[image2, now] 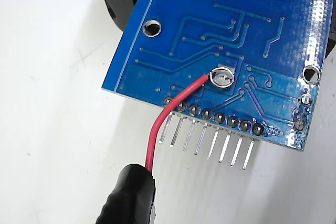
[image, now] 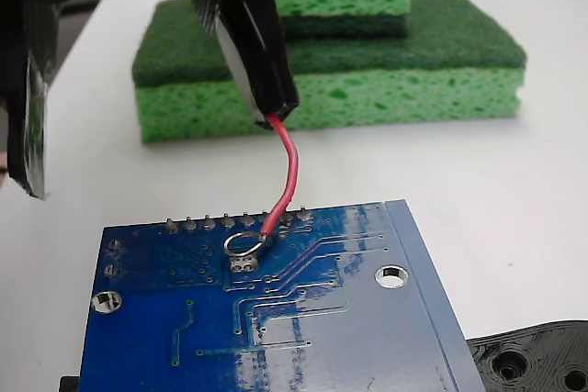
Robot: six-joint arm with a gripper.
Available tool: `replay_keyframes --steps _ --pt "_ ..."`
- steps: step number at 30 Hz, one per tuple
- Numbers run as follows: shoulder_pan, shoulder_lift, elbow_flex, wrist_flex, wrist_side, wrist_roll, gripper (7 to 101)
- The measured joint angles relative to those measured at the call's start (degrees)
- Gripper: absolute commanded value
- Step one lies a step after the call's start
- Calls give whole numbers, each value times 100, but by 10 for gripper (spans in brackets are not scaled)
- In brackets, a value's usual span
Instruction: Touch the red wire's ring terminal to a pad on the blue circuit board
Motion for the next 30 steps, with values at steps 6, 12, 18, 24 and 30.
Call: replay_keyframes --steps 6,12,18,24,30 --pt "0 -18 0 -44 -35 0 1003" --pt "-9 -132 -18 -123 -70 0 1003" --pt "-9 -158 -35 -105 -70 0 1003" --pt "-9 -158 -44 -70 -62 -9 1003" --pt "-9 -149 -53 -62 -53 -9 1003"
